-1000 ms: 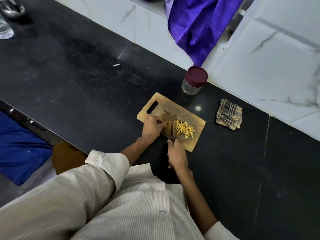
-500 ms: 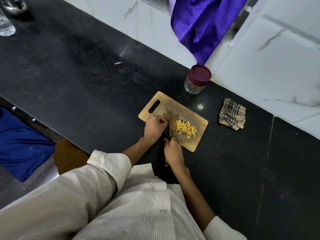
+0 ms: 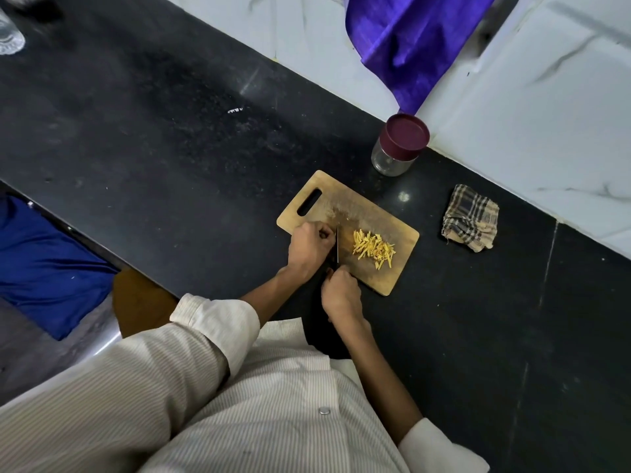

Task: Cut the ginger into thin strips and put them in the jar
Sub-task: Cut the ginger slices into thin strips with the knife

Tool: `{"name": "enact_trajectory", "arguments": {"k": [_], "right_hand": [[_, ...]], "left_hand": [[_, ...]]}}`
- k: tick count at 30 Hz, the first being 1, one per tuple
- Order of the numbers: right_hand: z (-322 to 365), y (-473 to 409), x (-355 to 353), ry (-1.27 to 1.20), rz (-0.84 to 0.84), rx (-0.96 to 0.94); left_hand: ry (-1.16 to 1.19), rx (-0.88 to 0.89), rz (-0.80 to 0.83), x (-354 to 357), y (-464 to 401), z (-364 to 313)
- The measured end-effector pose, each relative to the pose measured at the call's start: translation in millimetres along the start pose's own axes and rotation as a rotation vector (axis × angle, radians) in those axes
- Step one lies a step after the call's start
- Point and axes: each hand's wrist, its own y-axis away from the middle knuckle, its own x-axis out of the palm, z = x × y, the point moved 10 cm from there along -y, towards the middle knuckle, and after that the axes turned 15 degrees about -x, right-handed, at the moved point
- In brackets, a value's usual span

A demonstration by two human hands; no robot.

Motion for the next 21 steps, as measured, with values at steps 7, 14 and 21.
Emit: {"name": "enact_trajectory", "arguments": {"k": [7,14,21], "right_hand": [[-8.7,8.0,4.5,0.054,0.045,0.01],[-13.9,10.6,2.8,-0.022,-0.038,-0.005],[-20.7,10.7,-2.9,-0.13,-0.094,-0.008]], "left_hand": [[-0.015,-0.012,0.024,1.7,-1.5,-0.3],[-0.018,-0.03,0.031,3.0,-0.8,1.5],[-0.016,-0.017,0.015,0.9,1.6,-1.3]]}}
